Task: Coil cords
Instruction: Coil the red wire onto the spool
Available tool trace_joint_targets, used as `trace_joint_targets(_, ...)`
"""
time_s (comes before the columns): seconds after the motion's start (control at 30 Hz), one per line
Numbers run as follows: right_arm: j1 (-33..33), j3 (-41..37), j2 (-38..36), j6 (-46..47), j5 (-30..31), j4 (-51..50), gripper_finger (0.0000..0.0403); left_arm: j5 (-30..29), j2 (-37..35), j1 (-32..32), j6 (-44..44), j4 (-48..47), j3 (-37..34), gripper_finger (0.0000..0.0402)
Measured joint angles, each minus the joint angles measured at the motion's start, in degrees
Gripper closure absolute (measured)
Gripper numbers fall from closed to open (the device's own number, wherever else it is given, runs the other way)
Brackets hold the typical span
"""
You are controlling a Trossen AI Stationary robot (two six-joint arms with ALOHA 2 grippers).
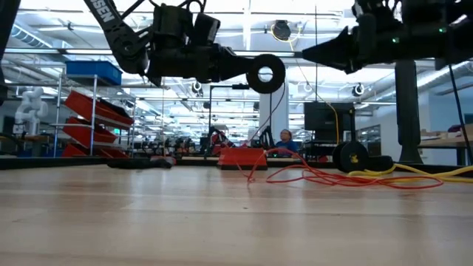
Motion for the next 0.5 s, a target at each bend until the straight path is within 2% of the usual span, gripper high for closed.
trace_joint_targets(0.17,-1.8,3.8,1.1,2.0,-6.9,-2.2,0.0321,2.6,0.0,0.0,0.2,0.2,0.0,0.0401)
trace_joint_targets(0.27,-2.0,5.7,2.8,2.9,-7.4,-3.4,0.0321,5.2,0.0,0.0,0.2,0.2,0.0,0.0401)
trace_joint_targets(0.4,-2.1,8.7,6.9,4.1,-11.2,-4.0,0.0321,5.4,0.0,0.0,0.3,0.2,0.0,0.0401)
trace_joint_targets(0.5,-2.0,10.6,9.9,4.5,-11.7,-4.1,0.0321,5.4,0.0,0.0,0.3,0.2,0.0,0.0401)
